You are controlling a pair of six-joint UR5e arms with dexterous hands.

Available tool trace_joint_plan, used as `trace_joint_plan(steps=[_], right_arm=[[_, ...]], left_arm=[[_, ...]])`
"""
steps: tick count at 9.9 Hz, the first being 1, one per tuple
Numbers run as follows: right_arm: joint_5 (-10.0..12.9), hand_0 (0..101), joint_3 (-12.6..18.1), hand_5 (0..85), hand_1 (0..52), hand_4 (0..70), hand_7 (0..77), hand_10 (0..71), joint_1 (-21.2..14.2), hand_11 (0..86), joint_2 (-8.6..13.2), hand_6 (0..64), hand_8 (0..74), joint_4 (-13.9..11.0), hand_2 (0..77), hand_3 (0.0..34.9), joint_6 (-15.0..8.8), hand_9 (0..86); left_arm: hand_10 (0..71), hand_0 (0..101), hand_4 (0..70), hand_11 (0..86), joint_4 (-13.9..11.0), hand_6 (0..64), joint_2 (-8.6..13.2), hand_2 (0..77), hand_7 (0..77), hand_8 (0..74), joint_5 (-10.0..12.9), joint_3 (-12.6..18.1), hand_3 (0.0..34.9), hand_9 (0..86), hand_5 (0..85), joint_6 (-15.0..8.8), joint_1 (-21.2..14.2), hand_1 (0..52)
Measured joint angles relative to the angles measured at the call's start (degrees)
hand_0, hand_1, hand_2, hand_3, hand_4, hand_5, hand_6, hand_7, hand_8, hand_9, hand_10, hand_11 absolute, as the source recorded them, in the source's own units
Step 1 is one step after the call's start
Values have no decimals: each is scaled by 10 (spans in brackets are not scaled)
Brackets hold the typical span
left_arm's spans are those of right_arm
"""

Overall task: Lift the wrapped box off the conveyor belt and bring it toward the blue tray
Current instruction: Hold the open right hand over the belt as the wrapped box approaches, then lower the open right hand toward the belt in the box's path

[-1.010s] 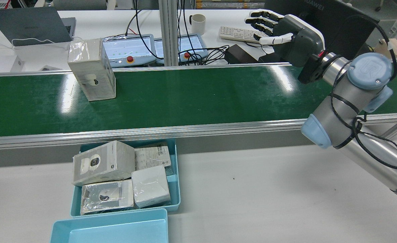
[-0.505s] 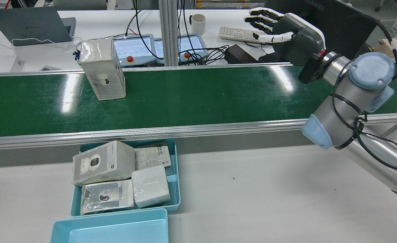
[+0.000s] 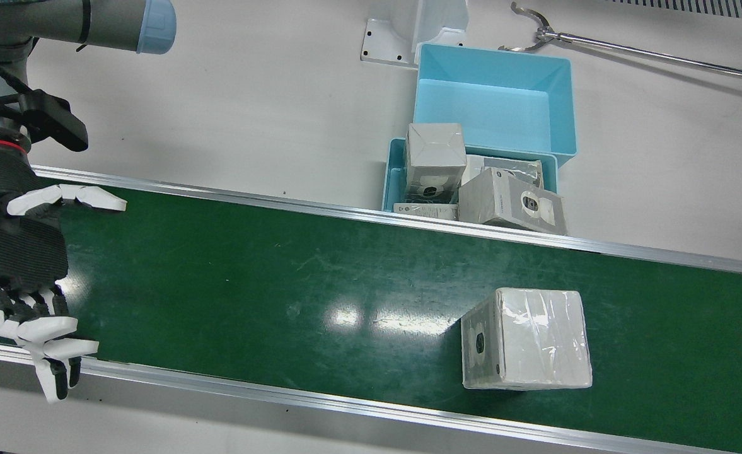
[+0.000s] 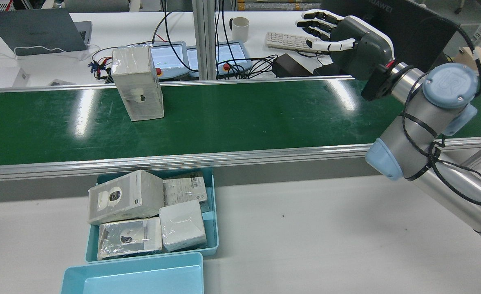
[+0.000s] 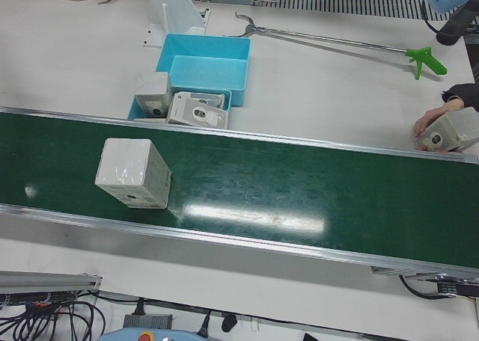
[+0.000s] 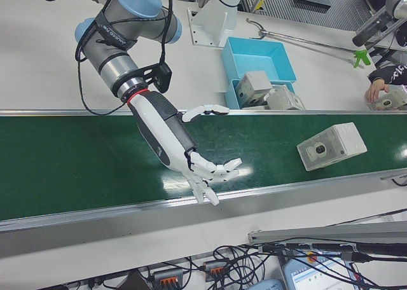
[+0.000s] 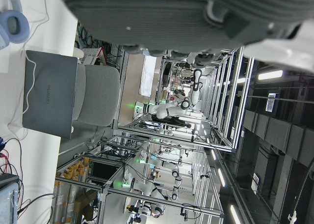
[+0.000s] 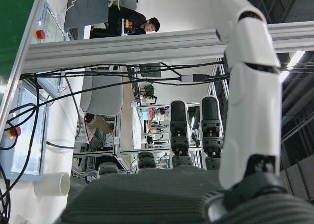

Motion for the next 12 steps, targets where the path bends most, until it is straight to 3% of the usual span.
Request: trace_joint_plan(steps=[4,8,12], right_arm=[[4,477,-4,311,158,185,289,0,-5,16,1,82,11,0,224,161,0,71],[4,477,-4,311,158,185,289,0,-10,16,-1,87,11,0,235,138,-1,71],[5,477,-24,311,158,180,289,0,-32,16,-4,87,11,1,207,148,-5,71]], left_arm=[[0,0,0,0,0,0,0,5,0,0,0,0,0,0,11,0,0,0],[0,0,0,0,0,0,0,5,0,0,0,0,0,0,5,0,0,0],[0,0,0,0,0,0,0,5,5,0,0,0,0,0,5,0,0,0]])
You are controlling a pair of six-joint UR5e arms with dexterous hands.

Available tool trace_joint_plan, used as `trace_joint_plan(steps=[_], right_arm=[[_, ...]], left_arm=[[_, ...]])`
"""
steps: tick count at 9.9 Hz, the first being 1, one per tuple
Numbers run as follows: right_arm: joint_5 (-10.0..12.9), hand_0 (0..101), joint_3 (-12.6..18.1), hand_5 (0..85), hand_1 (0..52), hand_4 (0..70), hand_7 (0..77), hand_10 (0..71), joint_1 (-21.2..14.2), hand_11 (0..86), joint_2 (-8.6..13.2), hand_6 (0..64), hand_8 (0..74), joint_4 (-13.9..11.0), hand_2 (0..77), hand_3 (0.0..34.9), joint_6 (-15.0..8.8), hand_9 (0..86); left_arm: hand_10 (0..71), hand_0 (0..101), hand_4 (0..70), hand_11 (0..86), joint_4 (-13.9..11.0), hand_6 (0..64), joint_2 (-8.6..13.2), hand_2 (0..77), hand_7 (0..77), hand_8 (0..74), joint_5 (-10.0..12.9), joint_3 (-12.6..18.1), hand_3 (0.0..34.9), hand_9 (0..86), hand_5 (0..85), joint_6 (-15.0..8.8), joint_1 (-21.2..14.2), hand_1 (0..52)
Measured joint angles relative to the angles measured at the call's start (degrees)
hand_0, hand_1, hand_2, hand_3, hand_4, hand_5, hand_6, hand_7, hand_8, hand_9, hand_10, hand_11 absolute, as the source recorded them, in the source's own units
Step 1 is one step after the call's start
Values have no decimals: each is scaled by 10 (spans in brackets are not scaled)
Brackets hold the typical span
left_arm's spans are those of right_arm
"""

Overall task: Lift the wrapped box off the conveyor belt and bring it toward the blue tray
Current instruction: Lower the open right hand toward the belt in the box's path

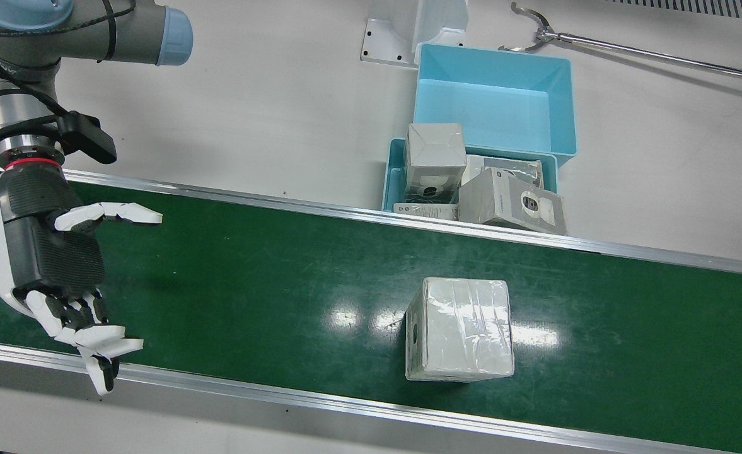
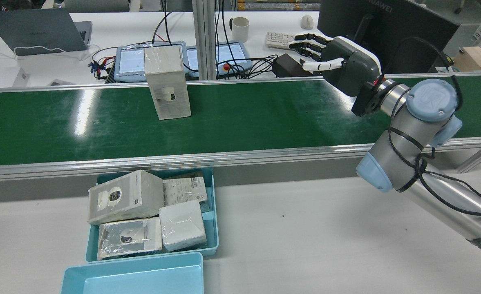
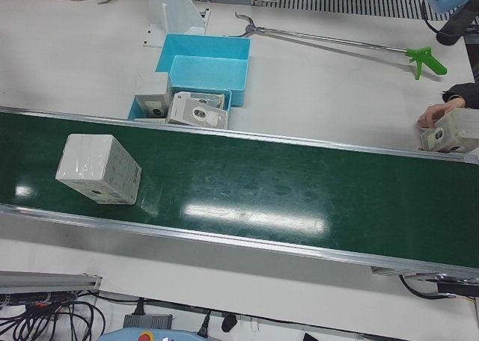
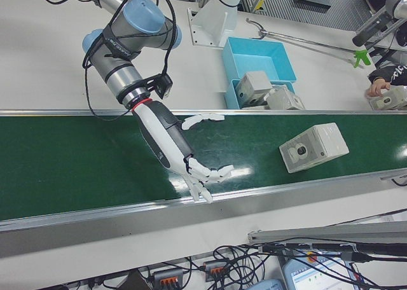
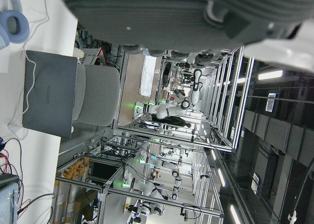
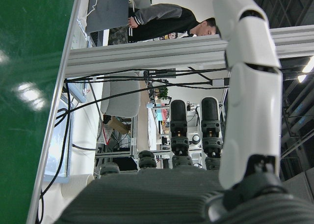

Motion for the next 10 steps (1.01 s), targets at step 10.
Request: trace_joint_plan(steps=[10], right_arm=[[-5,476,-5,289,142,125,240,0,-6,16,-2,55,0,44,202,153,-35,49]], left_arm=[[0,0,0,0,0,0,0,5,0,0,0,0,0,0,5,0,0,0]])
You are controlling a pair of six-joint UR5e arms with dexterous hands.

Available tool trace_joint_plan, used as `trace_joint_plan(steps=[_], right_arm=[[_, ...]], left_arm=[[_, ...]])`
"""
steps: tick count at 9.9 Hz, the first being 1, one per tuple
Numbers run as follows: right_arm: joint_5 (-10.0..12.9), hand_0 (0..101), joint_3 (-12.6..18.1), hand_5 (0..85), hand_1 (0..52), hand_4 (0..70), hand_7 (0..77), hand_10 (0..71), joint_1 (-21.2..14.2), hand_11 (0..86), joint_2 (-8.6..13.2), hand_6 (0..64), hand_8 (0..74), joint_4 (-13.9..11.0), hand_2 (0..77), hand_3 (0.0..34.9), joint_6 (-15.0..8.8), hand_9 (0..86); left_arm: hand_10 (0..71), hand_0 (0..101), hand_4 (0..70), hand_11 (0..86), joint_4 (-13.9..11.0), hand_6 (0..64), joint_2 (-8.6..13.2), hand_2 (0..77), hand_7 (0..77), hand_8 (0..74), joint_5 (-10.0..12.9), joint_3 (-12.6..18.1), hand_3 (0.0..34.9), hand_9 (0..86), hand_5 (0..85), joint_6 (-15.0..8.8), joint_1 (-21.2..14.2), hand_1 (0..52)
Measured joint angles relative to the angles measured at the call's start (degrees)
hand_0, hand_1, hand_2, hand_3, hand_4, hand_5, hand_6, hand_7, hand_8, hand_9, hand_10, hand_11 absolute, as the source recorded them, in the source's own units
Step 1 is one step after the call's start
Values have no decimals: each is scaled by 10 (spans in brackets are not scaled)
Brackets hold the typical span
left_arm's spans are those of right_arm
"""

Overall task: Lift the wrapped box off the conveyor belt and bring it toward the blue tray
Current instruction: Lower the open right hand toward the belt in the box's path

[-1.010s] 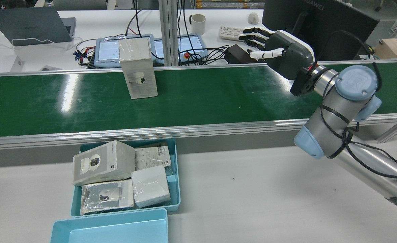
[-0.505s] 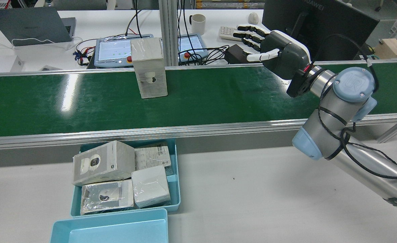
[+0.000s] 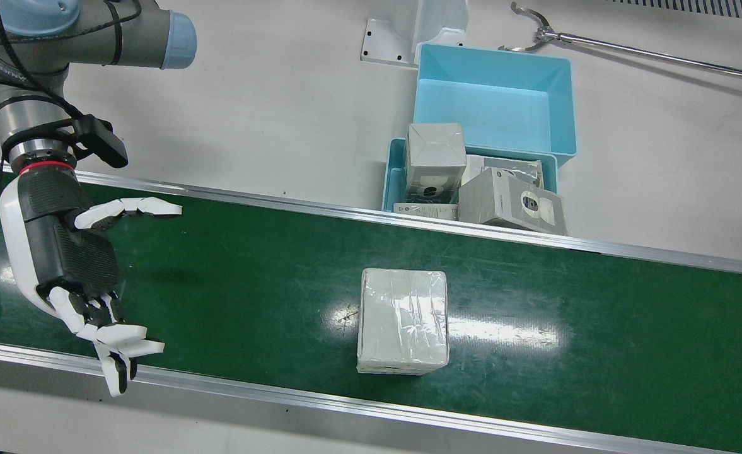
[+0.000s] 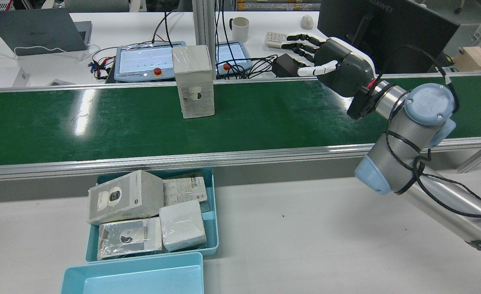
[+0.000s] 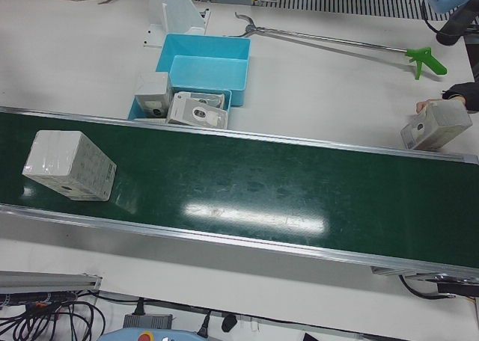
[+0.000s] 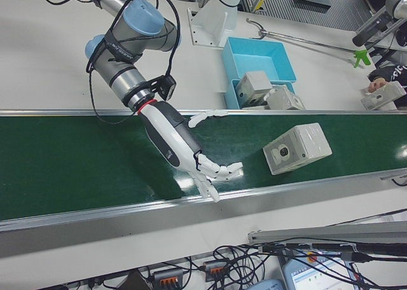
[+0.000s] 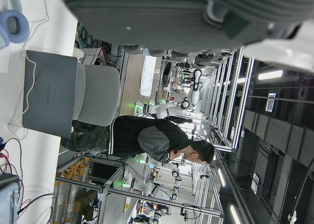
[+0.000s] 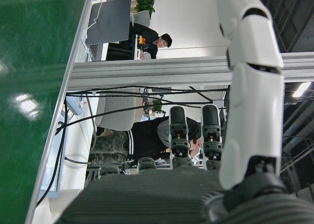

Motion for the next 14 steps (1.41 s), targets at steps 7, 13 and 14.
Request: trace_joint_plan(steps=[7,13,14], right_arm=[[1,475,-21,300,153,125,245,0,-10,16,1,65,0,-2,218,163,-1,49],[3,476,-31,300,153,125,245,0,-10,16,3,60,0,-2,202,176,0,49],[3,474,-31,300,153,125,245,0,-10,16,3,60,0,-3,202,164,1,49]], left_arm=[[5,0,0,0,0,0,0,5,5,0,0,0,0,0,5,0,0,0],[0,0,0,0,0,0,0,5,0,0,0,0,0,0,11,0,0,0],[5,0,0,0,0,0,0,5,5,5,0,0,0,0,5,0,0,0]])
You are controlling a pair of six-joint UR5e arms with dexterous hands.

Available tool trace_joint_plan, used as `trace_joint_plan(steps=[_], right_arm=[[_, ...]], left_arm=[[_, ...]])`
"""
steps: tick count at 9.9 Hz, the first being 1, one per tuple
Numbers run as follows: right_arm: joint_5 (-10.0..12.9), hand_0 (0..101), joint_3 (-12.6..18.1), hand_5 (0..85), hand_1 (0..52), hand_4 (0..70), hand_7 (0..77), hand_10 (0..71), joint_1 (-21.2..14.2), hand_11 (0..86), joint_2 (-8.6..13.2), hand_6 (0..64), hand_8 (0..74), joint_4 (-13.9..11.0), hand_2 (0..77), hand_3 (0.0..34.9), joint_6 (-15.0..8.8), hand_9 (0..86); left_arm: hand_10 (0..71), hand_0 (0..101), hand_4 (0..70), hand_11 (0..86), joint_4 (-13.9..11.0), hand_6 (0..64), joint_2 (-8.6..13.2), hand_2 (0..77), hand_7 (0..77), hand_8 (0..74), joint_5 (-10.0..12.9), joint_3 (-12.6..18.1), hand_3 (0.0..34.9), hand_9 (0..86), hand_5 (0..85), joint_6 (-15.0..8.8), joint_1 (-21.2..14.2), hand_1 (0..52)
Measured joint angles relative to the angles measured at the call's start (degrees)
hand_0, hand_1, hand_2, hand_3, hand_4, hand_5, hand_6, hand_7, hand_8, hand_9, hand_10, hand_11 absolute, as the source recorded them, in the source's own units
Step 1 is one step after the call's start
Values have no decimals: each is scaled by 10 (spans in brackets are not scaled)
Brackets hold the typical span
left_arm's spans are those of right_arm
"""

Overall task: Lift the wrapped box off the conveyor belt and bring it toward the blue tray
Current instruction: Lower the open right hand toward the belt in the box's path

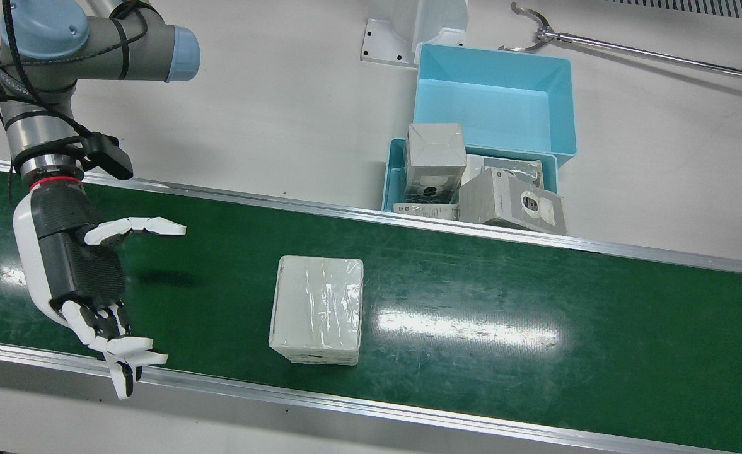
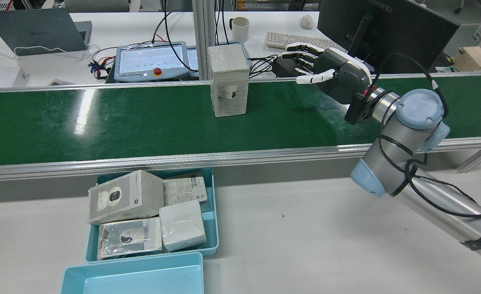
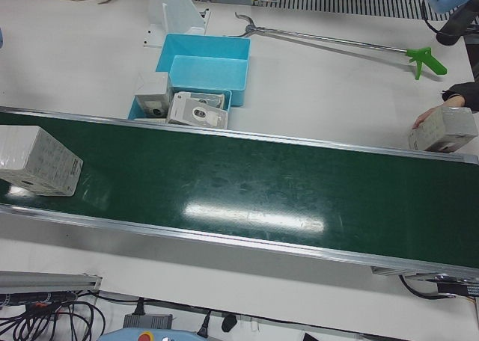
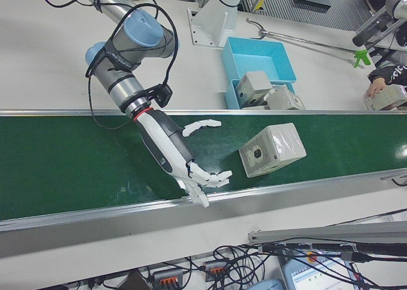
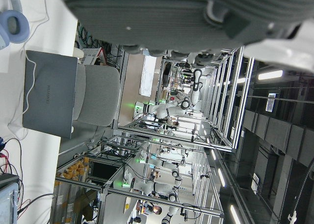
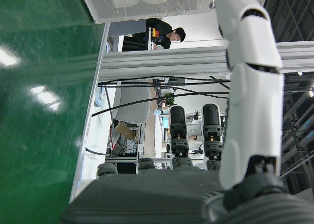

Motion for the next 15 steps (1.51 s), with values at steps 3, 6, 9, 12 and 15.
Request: trace_joint_plan(steps=[3,6,9,12,15], right_arm=[[0,474,0,300,153,125,245,0,1,16,-1,60,0,0,202,163,1,49],[0,475,0,295,153,125,245,0,2,16,-1,60,0,0,202,178,2,49],[0,474,0,295,153,125,245,0,3,16,-2,55,0,0,202,180,3,49],[0,474,0,295,153,125,245,0,2,16,-1,55,0,0,202,179,2,49],[1,476,-1,305,147,125,251,0,2,16,0,49,0,0,207,180,1,49]], left_arm=[[5,0,0,0,0,0,0,5,0,0,0,0,0,0,5,0,0,0],[5,0,0,0,0,0,0,5,0,0,0,0,0,0,5,0,0,0],[5,0,0,0,0,0,0,5,5,0,0,0,0,0,5,0,0,0],[0,0,0,0,0,0,0,5,5,5,0,0,0,0,11,0,0,0],[5,0,0,0,0,0,0,5,0,5,0,0,0,0,11,0,0,0]])
